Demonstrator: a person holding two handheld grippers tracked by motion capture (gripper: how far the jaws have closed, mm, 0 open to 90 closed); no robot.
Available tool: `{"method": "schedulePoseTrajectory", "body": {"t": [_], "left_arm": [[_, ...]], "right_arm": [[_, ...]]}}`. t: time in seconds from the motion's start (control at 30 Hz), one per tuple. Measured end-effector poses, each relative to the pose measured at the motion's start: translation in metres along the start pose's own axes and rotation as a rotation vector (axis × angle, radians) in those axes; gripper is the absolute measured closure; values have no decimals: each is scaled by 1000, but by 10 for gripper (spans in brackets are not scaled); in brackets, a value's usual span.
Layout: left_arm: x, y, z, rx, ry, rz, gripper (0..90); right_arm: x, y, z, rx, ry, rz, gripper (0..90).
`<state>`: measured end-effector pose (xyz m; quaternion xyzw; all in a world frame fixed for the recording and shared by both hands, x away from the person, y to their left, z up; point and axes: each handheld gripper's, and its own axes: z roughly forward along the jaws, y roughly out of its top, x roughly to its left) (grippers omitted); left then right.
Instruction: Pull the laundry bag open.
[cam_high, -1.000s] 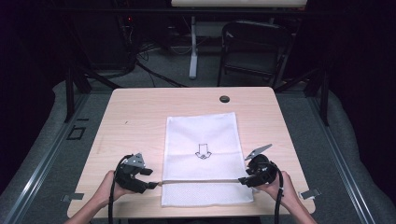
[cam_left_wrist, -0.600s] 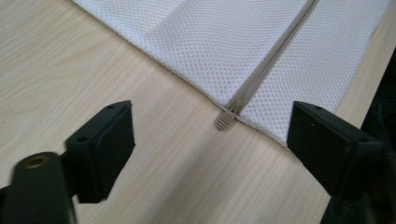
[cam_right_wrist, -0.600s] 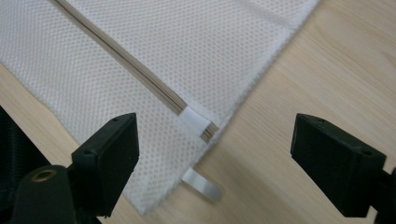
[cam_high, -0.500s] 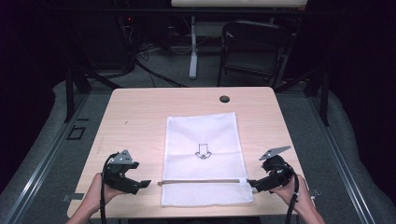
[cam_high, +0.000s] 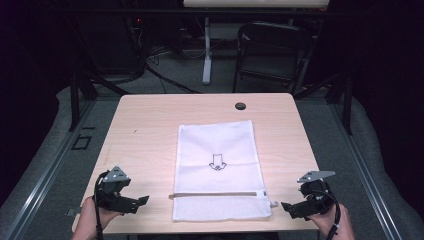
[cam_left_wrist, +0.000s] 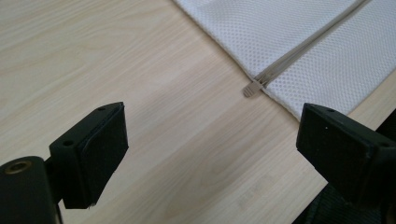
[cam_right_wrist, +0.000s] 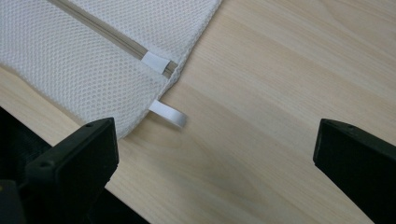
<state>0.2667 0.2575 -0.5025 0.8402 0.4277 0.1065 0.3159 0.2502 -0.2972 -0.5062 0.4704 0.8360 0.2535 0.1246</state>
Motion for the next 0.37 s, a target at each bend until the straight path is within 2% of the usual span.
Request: {"method": "schedulePoseTrajectory", "body": {"t": [0.07,0.17,0.23,0.37], "left_arm": [[3,-4,-2,2,15,-11,91],[6,-8,-3,0,47,-27,89],[11,-7,-4,5,56,-19,89],[16,-8,-2,-7,66,-46,82]], "right_arm": [[0,-6,0,5,-1,3,0],[0,-12,4,42,-17,-3,0],[0,-12,6,50,-16,-12,0],[-1,-11,7,50,-21,-19,0]]}}
